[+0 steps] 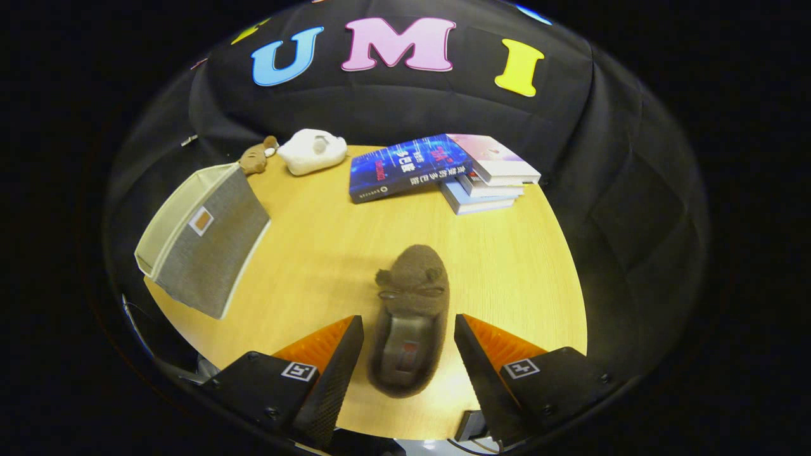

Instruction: Open the storage box then place both shoes into the box .Put the left shoe in first, then the right shoe, with the right side of both shoes facing outward in a uniform manner.

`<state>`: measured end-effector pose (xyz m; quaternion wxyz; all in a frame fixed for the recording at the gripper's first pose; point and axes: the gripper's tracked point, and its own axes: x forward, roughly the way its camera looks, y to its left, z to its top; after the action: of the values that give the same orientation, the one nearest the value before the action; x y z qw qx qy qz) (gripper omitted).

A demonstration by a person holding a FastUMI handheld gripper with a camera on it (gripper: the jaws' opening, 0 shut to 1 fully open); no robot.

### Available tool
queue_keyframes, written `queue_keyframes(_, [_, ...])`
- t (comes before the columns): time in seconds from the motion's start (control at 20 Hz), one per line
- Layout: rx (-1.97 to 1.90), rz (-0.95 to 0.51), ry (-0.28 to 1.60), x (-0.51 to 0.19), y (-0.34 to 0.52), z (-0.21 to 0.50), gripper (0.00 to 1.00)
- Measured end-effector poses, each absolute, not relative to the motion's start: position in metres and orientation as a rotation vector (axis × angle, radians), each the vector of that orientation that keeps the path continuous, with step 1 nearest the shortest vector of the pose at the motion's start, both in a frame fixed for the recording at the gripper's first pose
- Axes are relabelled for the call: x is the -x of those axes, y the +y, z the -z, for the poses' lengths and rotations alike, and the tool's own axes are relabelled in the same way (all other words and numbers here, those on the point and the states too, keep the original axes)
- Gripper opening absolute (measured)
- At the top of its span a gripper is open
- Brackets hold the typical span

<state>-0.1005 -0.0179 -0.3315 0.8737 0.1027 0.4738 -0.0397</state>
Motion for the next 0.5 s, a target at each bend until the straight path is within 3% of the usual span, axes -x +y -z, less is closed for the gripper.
queue_keyframes(0.2, [-0.171,0.078,1.057,0.098,-0.029,0.376,0.89])
queue_keyframes(0.4, [-0.16,0.083,1.059,0.085,-0.036,0.397,0.82])
queue_keyframes(0.5, [-0.161,0.086,1.046,0.074,-0.038,0.402,0.7])
